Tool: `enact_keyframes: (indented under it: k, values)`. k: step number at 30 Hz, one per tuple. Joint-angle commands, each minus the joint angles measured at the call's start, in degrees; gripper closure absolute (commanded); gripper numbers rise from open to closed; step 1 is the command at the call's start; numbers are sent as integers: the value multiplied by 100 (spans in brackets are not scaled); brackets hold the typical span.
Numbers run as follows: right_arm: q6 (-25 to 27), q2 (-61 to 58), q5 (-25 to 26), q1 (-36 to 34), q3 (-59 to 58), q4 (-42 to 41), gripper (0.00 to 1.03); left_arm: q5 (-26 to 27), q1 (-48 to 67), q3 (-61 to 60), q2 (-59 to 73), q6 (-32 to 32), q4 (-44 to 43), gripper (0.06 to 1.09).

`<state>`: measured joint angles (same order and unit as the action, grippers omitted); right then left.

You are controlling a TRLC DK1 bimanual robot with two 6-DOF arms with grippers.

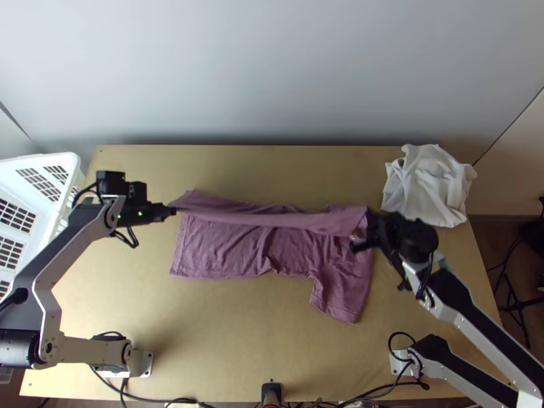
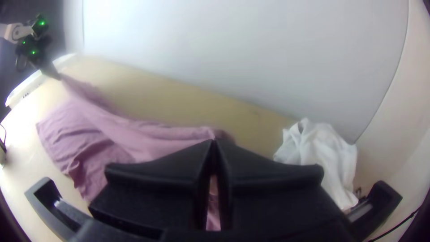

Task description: Fold the t-shirt

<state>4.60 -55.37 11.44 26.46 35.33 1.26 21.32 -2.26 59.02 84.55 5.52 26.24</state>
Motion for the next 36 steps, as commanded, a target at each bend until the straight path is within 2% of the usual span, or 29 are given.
enact_keyframes:
  k: [1, 5, 9, 15, 21, 26, 30, 36]
  values:
    - [85, -993, 7, -158, 1239, -609, 100, -49, -90, 478, 202, 406, -260, 105]
    - [-21, -2039, 7, -176, 1881, -1154, 100, -67, -169, 487, 413, 775, -945, 105]
    - [-3, -3102, 7, -273, 2584, -1637, 100, -67, -204, 724, 676, 863, -1358, 105]
    - [23, -4544, 7, -492, 3841, -1875, 100, -102, -231, 1392, 1336, 907, -1780, 105]
    - [6, -5607, 7, -703, 4931, -2024, 100, -691, -231, 2386, 2469, 1241, -2035, 105]
    - [-73, -6170, 104, -818, 5766, -2033, 100, -858, -231, 2966, 3067, 1408, -2035, 105]
    - [-100, -6319, 183, -783, 5836, -2042, 100, -858, -99, 2869, 3164, 1241, -2009, 105]
    - [-91, -6222, 324, -642, 5150, -2042, 100, -867, 173, 2394, 3111, 687, -1930, 105]
